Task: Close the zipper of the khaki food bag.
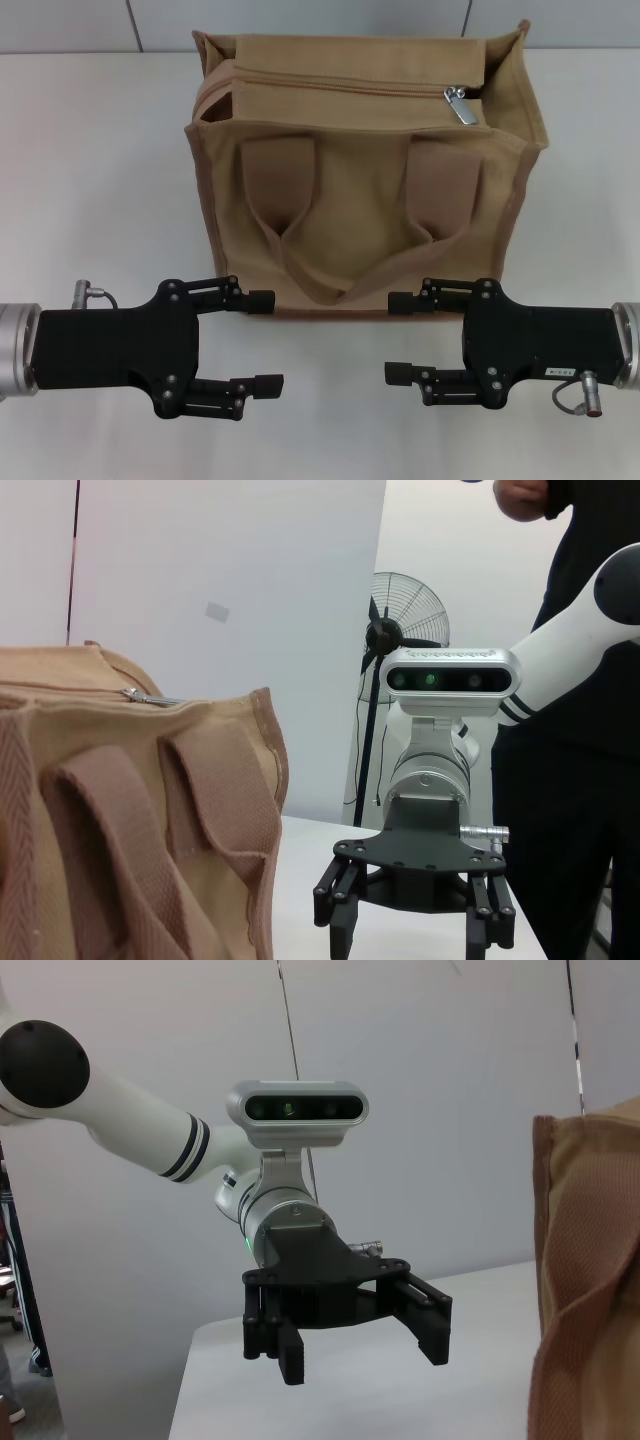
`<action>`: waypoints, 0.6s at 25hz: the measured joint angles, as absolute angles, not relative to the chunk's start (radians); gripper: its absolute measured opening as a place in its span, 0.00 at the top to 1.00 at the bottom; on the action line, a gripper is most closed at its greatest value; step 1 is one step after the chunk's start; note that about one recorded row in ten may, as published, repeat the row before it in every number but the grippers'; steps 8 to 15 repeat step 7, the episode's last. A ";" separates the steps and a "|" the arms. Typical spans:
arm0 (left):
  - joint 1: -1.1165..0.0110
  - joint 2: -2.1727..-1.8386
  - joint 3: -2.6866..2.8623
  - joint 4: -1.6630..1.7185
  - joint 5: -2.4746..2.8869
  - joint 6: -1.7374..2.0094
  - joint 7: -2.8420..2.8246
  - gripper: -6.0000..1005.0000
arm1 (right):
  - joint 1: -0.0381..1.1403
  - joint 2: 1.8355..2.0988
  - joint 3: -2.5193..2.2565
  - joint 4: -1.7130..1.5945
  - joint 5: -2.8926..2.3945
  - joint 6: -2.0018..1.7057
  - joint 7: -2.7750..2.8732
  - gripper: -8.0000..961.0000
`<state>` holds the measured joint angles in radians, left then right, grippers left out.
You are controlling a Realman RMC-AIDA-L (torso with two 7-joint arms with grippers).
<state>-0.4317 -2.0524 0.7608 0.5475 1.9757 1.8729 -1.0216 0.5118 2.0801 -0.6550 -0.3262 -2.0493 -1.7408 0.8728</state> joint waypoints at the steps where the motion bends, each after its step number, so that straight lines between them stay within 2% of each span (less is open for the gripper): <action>1: -0.433 -2.052 0.761 0.548 1.976 1.873 -1.022 0.19 | 0.512 2.080 -0.655 -0.326 -2.049 -1.741 0.873 0.26; 15: -0.436 -2.052 0.761 0.550 1.976 1.873 -1.022 0.19 | 0.512 2.080 -0.655 -0.328 -2.049 -1.739 0.873 0.26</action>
